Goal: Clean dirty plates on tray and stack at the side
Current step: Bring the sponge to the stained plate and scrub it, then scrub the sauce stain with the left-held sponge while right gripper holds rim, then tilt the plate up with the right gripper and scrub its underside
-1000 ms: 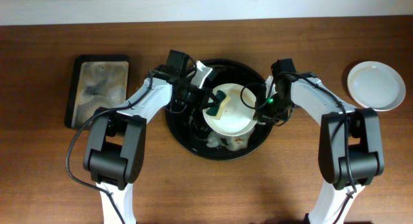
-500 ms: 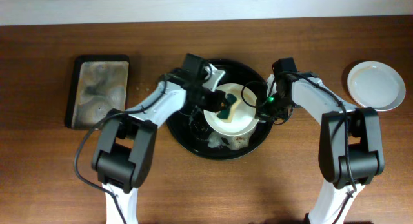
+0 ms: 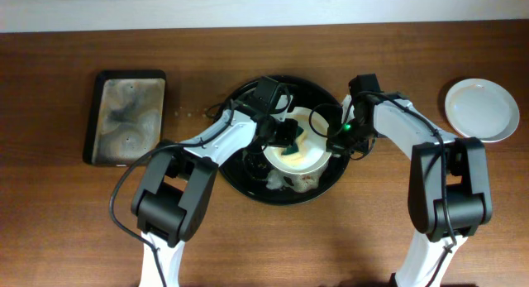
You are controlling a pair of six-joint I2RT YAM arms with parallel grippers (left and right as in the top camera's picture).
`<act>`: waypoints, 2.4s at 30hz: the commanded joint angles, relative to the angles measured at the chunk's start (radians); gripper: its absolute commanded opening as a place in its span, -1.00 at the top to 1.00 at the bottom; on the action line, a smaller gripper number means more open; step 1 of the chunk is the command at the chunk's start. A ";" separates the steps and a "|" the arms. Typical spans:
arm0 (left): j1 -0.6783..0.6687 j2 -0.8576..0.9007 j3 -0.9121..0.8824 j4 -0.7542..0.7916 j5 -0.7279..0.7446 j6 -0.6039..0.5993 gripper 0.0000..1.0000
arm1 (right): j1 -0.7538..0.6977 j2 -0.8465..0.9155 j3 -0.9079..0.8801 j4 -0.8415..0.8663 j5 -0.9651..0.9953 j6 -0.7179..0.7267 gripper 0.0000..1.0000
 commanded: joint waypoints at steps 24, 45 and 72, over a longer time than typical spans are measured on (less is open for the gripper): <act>0.059 0.087 0.214 -0.376 -0.467 -0.096 1.00 | 0.001 0.031 0.005 -0.023 0.051 0.004 0.92; 0.059 0.087 0.455 -0.546 -0.468 0.014 0.99 | 0.001 0.031 0.005 -0.034 0.059 0.004 0.92; 0.229 -0.003 0.480 -0.577 -0.036 0.149 0.99 | 0.082 -0.256 0.015 -0.052 0.349 -0.132 0.92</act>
